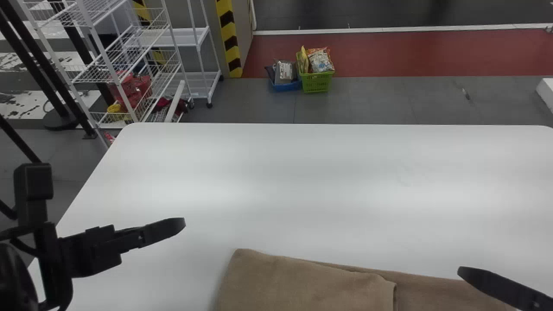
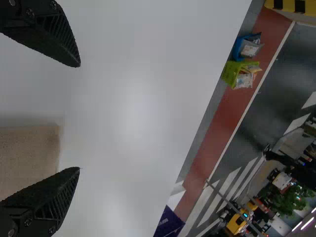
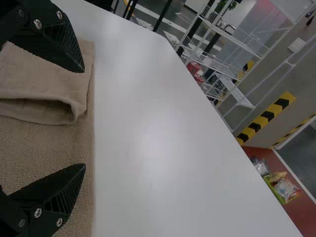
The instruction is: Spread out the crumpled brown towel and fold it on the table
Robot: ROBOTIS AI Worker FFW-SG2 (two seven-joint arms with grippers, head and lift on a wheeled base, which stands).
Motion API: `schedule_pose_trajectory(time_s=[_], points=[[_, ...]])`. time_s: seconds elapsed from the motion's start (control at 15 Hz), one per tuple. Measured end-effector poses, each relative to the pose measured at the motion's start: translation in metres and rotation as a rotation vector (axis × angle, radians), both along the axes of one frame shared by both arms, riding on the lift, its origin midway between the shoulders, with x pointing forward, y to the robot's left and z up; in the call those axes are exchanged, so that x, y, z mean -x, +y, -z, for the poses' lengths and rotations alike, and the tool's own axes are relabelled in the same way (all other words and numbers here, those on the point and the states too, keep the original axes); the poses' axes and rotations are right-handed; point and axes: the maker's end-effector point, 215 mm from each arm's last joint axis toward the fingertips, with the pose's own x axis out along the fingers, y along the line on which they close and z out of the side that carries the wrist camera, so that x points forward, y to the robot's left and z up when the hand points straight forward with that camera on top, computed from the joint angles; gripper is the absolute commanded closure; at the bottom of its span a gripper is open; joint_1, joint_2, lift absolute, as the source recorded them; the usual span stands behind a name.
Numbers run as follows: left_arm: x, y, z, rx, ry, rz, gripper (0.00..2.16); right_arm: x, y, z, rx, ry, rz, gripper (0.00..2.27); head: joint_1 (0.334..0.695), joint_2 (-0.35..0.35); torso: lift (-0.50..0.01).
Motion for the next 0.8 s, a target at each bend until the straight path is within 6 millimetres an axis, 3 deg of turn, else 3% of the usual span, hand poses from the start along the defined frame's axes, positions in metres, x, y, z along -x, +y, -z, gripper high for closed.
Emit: schedule_pose_trajectory(time_s=[0.8], points=[[0.003,0.001,0.027,-0.006,0.068,-0.014,0.07,0.033,0.042,0.03,-0.087,0.143,-0.022,0.16,0.695,0.184,-0.127]])
